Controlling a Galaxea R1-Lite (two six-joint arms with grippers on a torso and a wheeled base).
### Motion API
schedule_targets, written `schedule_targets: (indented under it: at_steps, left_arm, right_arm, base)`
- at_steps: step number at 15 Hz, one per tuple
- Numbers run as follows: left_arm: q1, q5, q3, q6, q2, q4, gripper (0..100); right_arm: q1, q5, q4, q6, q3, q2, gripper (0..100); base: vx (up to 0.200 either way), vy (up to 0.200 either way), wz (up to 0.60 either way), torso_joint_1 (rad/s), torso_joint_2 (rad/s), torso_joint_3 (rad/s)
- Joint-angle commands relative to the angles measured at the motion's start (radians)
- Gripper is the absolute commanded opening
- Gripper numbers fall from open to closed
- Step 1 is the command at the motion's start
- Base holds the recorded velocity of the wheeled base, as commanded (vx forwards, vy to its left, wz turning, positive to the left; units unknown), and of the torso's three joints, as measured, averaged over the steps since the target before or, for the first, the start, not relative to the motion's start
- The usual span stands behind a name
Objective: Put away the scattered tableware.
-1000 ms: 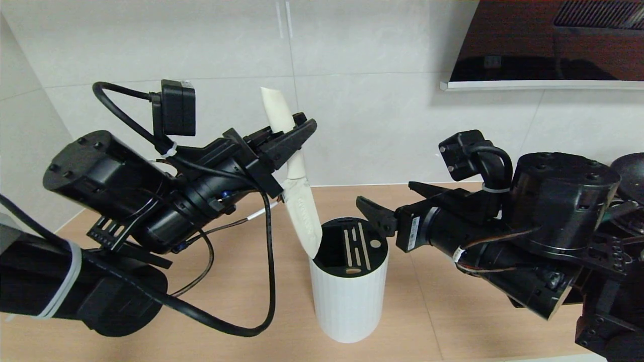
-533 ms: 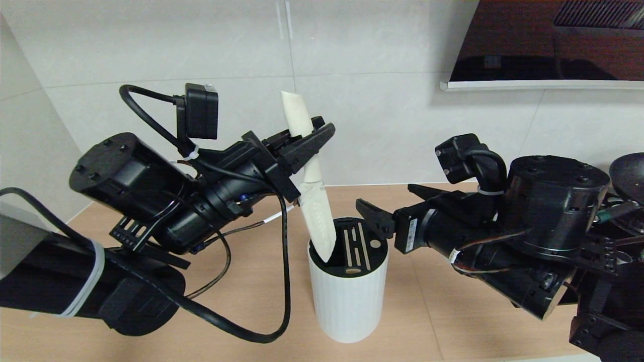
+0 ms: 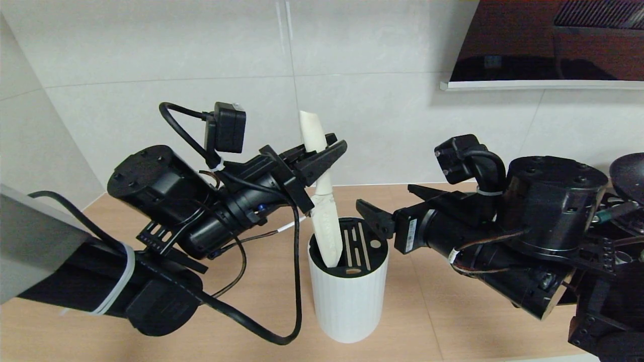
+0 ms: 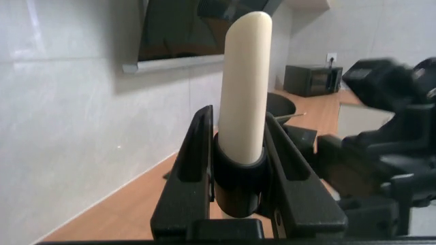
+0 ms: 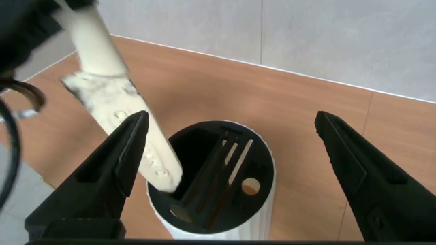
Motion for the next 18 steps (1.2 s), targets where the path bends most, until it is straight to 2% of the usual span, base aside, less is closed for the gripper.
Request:
schedule_targets:
  at_steps: [1,4,8,14,16,18]
  left_arm:
    - [0.0,0.0,-0.003,0.0,0.018,-0.001,0]
    - [0.0,0.003,0.006,0.003,0.055,-0.001,0]
    - [0.0,0.003,0.026,0.04,0.117,-0.001,0]
    - [0.0,0.003,0.029,0.044,0.14,-0.001,0]
    - [-0.002,0.003,0.06,0.098,0.153,-0.001,0]
    - [-0.022,0.003,0.072,0.106,0.156,-0.001,0]
  right_arm:
    - [0.0,0.0,0.0,0.0,-0.001,0.0,100]
    - [0.0,0.0,0.0,0.0,-0.001,0.002,100]
    - [0.0,0.0,0.0,0.0,0.001,0.002,100]
    - [-0.001,0.0,0.0,0.0,0.001,0.009,100]
    - [-0.001,0.0,0.0,0.0,0.001,0.011,100]
    - [-0.001,0.0,0.0,0.0,0.001,0.014,100]
  base:
    - [0.0,0.0,0.0,0.0,0.0,0.0]
    - [0.0,0.0,0.0,0.0,0.0,0.0]
    - [0.0,0.0,0.0,0.0,0.0,0.0]
    - [0.0,0.0,0.0,0.0,0.0,0.0]
    - [0.0,0.0,0.0,0.0,0.0,0.0]
    - [0.0,0.0,0.0,0.0,0.0,0.0]
